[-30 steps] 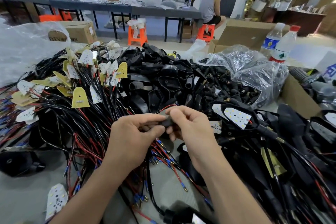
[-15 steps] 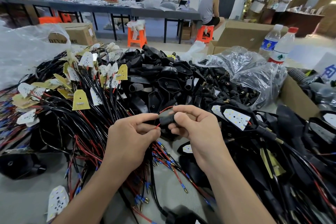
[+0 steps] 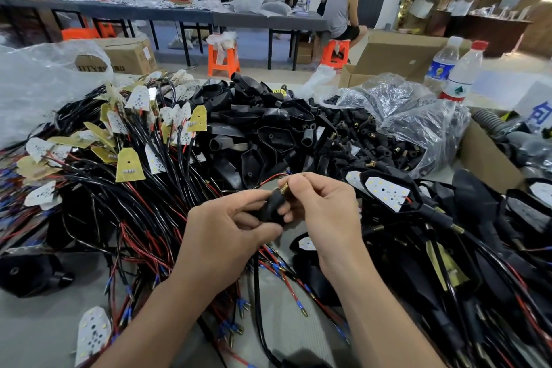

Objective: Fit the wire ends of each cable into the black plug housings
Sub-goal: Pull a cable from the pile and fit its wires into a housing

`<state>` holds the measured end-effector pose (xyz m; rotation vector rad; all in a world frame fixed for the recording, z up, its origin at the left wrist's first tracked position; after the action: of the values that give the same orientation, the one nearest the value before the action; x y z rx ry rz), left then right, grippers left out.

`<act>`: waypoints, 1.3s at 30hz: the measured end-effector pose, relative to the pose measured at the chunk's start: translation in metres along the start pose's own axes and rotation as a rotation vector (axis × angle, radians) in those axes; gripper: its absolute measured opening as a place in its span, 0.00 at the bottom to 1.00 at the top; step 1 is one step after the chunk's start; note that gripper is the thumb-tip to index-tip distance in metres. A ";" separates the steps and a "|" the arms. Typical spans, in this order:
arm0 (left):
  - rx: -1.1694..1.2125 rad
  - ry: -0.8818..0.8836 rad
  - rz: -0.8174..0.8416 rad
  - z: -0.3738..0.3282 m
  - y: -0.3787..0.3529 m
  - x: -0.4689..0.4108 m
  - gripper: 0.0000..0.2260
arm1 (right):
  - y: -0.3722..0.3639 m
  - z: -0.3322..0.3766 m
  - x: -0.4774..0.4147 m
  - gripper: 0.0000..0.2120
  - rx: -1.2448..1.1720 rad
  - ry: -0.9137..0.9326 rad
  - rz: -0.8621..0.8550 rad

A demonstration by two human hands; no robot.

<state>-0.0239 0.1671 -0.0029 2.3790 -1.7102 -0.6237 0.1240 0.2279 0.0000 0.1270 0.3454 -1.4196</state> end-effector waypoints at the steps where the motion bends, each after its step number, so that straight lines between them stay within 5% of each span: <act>1: -0.012 -0.010 -0.001 -0.002 -0.001 0.001 0.24 | -0.001 0.001 0.000 0.14 0.070 0.050 0.005; 6: 0.033 -0.006 -0.036 0.001 -0.003 -0.004 0.25 | 0.003 0.010 -0.005 0.10 0.109 0.251 -0.115; 9: 0.175 0.058 0.002 0.007 -0.005 -0.008 0.21 | -0.002 -0.001 -0.006 0.12 -0.014 0.120 -0.130; 15: 0.494 0.235 0.036 0.016 -0.008 -0.009 0.16 | 0.005 -0.014 0.005 0.28 0.317 -0.025 -0.275; 18: 0.702 0.330 0.047 0.019 -0.008 -0.011 0.08 | 0.001 -0.015 0.007 0.31 0.412 -0.129 -0.110; 20: 0.805 0.365 0.100 0.020 -0.009 -0.012 0.08 | -0.007 -0.022 0.009 0.24 0.304 -0.209 -0.015; 22: 0.831 0.359 0.167 0.017 -0.012 -0.011 0.08 | -0.012 -0.020 0.010 0.06 0.087 -0.235 -0.025; 25: 0.795 0.367 0.189 0.017 -0.014 -0.011 0.09 | -0.009 -0.014 0.004 0.15 -0.115 -0.160 -0.098; 30: 0.760 0.445 0.172 0.025 -0.016 -0.011 0.13 | 0.000 0.003 0.004 0.13 -0.132 -0.027 -0.186; 39: 0.769 0.446 0.125 0.028 -0.014 -0.012 0.08 | -0.001 0.002 0.006 0.05 -0.018 -0.092 -0.009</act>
<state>-0.0270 0.1869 -0.0302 2.5108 -2.0799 0.6679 0.1236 0.2217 0.0008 0.0451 0.2831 -1.4263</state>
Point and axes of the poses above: each hand's wrist, its own x-axis away from the middle knuckle, its own y-axis out of the back of the hand, z = x × y, the point moved 5 cm from there along -x, towards the middle knuckle, and after that the axes turned 9 degrees about y, right-handed, at the moved point
